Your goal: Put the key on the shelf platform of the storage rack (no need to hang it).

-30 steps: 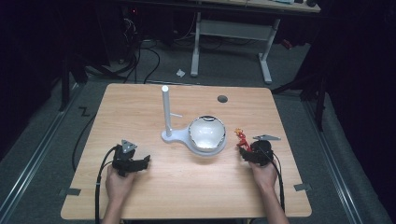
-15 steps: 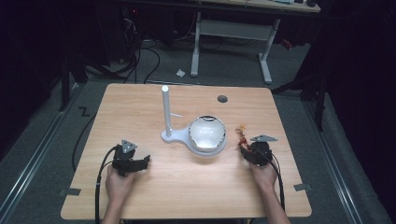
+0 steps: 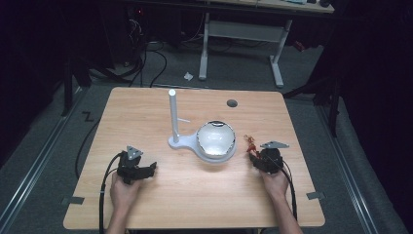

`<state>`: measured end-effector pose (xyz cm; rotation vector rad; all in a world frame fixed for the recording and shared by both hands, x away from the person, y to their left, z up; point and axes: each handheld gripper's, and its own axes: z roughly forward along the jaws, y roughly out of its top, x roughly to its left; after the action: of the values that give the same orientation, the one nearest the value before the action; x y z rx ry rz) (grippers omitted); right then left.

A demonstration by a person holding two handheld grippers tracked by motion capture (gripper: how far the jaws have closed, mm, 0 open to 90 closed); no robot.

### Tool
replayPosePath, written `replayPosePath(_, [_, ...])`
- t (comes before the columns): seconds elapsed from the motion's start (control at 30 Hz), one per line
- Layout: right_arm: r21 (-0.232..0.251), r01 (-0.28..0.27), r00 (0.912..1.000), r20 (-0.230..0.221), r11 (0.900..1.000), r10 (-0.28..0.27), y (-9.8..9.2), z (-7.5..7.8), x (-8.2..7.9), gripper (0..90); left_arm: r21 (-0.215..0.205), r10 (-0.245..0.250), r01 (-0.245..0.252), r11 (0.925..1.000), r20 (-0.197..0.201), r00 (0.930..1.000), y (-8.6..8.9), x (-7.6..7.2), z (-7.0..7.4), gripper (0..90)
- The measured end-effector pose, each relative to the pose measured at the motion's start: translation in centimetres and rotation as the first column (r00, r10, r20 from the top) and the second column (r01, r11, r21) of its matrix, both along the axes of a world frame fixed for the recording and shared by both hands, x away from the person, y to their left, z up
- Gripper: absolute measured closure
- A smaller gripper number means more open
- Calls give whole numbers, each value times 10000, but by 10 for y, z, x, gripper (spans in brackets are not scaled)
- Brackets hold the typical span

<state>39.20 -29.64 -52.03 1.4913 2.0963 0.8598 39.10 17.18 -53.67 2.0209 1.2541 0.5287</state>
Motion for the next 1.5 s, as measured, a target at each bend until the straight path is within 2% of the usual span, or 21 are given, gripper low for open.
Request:
replayPosePath(0.43, [438,-232,9982,557,9988,207,-7,21,-9,663,-19,2,-2,10000,-2,10000,0,0,0,208])
replayPosePath(1.0, [816,-479,9947,942,9955,402,-17,44,-22,662,-39,10,-10,10000,8,10000,0,0,0,208])
replayPosePath(1.5, [1106,-1015,9868,1369,9887,860,-12,69,-32,662,-37,9,-9,10000,12,10000,0,0,0,208])
